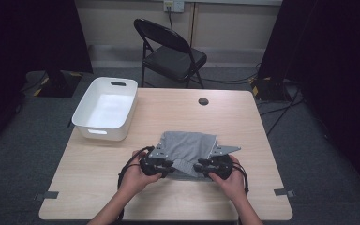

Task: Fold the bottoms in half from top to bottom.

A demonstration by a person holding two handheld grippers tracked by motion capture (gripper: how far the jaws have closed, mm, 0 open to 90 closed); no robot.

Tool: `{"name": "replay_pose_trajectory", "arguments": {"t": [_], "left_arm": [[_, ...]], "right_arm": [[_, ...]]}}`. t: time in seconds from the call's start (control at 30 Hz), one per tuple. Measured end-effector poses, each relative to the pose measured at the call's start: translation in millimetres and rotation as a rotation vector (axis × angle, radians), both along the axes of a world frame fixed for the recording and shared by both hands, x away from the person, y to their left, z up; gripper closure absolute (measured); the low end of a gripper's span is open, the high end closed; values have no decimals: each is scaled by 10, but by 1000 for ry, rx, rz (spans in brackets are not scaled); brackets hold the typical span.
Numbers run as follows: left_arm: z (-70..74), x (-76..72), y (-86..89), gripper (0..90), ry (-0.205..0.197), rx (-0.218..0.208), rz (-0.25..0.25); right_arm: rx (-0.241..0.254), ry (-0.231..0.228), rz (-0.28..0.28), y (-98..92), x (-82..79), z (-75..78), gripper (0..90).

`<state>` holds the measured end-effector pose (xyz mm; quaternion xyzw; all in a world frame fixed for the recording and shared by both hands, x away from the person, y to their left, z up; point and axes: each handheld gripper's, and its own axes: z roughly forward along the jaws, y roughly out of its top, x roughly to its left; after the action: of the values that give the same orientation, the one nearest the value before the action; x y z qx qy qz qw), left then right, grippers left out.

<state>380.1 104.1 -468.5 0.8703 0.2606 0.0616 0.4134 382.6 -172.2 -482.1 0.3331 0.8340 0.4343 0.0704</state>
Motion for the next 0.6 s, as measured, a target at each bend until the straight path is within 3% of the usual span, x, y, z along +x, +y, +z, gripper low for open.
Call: {"name": "replay_pose_trajectory", "arguments": {"t": [0.07, 0.2, 0.3, 0.37, 0.47, 0.6], "left_arm": [[7, 3, 16, 623, 8, -19, 7], [57, 19, 142, 481, 16, -65, 69], [101, 10, 232, 483, 7, -74, 118], [111, 38, 293, 444, -18, -75, 148], [54, 119, 377, 375, -20, -76, 201], [-13, 174, 416, 363, -11, -75, 221]], "right_arm": [[-7, 2, 1, -8, -6, -2, 669], [21, 11, -12, -55, -12, -40, 686], [24, 5, -12, -65, -19, -56, 695], [22, 5, -9, -69, -16, -57, 700], [18, 7, -7, -72, -19, -57, 707], [27, 13, -8, -97, -23, -66, 720]]}}
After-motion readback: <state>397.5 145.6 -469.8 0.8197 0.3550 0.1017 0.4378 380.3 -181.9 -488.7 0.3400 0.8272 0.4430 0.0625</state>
